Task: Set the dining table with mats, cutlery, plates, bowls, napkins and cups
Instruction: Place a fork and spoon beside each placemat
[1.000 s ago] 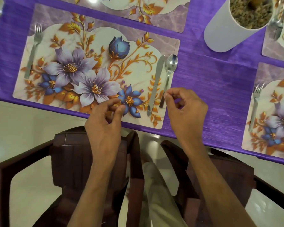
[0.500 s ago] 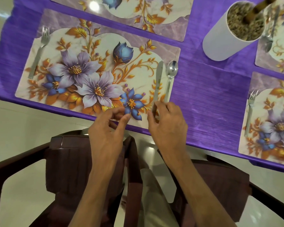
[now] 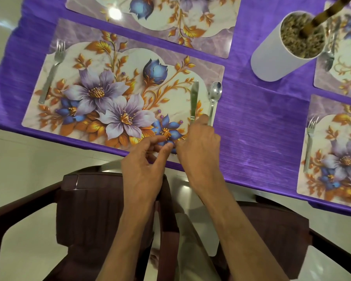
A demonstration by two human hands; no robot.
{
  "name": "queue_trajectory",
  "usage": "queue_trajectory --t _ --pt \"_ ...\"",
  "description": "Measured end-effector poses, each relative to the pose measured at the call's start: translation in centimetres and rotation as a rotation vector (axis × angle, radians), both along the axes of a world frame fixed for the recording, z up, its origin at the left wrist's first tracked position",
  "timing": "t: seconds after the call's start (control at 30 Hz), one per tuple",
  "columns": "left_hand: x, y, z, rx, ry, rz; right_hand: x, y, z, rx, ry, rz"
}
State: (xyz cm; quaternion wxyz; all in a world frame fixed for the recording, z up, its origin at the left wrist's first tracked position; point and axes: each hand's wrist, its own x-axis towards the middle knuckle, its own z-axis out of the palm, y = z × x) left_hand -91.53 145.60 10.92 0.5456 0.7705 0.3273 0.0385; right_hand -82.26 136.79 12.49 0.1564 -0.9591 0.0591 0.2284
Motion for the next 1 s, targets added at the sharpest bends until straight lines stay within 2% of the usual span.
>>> queue_trajectory --t 0.17,0.3,0.33,0.4,0.5,0.57,0.63,0.83,1.0 --pt "0.2 0.2 -0.3 -0.045 0.005 0.011 -0.1 0.3 -0.5 -0.057 -0.020 0.051" --pt "0.2 0.6 -0.3 -0.063 0.011 0.019 -0.2 -0.1 -0.7 -0.026 -0.022 0.083" --pt "0.3 0.7 -0.3 -0.077 0.012 0.022 -0.4 -0.5 -0.7 0.037 -0.038 0.071" --pt "0.4 0.9 -0.3 -0.120 0.012 0.016 -1.1 -1.6 -0.6 0.313 -0.051 -0.045" --pt "1.0 1.0 -0.1 -0.186 0.000 -0.032 -2.4 -3.0 0.2 0.769 0.149 -0.257" --pt "1.5 1.0 0.0 -0.243 -0.008 -0.069 -3.3 -3.6 0.8 0.913 0.224 -0.284" --pt "2.1 0.8 0.2 -0.321 -0.019 -0.082 -4.1 -3.9 1.0 0.963 0.226 -0.279" --pt "4.3 0.3 1.2 -0.519 0.015 -0.023 -5.3 -5.5 1.3 0.948 0.244 -0.257" --pt "6.1 -0.4 1.8 -0.626 0.036 -0.006 -5.2 -6.8 2.4 1.119 0.285 -0.406"
